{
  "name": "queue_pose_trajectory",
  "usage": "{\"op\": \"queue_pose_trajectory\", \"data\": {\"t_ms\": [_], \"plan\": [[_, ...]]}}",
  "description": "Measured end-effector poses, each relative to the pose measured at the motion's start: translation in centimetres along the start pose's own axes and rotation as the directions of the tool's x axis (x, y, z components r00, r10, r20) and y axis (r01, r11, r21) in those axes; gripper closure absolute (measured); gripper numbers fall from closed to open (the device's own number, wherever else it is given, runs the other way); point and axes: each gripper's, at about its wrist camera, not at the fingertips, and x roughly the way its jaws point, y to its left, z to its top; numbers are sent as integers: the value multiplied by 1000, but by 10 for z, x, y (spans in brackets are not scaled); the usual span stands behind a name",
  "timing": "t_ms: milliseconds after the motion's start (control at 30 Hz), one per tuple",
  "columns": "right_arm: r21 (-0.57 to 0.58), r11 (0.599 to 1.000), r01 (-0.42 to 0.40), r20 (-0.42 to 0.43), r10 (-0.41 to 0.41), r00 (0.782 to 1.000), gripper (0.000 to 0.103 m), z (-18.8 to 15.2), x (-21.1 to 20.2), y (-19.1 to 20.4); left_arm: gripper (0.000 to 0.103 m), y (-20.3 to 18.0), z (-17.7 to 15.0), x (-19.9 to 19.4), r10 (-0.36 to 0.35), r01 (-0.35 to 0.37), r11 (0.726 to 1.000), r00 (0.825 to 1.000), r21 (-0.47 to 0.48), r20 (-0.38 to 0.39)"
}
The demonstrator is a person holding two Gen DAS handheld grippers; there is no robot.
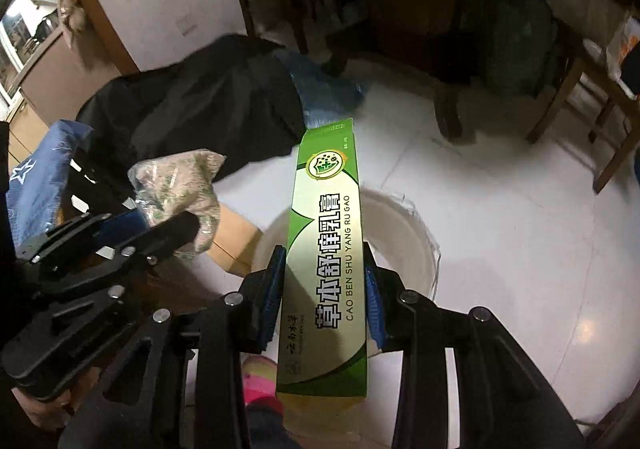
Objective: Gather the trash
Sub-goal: 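Carry the snack bag in the left tool while the right tool carries the green box to the bucket, then open both tools to drop the snack bag and green box into the bucket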
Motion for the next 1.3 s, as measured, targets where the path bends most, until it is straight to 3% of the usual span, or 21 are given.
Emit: {"op": "queue_pose_trajectory", "data": {"t_ms": [233, 500, 800, 1067, 1300], "plan": [[29, 1000, 11, -91, -9, 996, 69, -3, 38, -25, 73, 10, -18, 65, -13, 11, 1000, 995, -18, -97], [56, 998, 6, -153, 3, 988, 69, -5, 70, -39, 73, 19, -31, 104, -7, 5, 1000, 989, -17, -150], [79, 997, 4, -160, 9, 987, 67, -7, 82, -44, 71, 20, -31, 117, -12, 11, 1000, 987, -7, -162], [94, 996, 7, -140, 7, 990, 55, -9, 80, -49, 55, 17, -30, 112, 5, -3, 1000, 988, 14, -152], [101, 995, 20, -134, -6, 991, 55, -12, 76, -53, 53, 19, -28, 100, 16, -15, 1000, 990, 6, -138]]}}
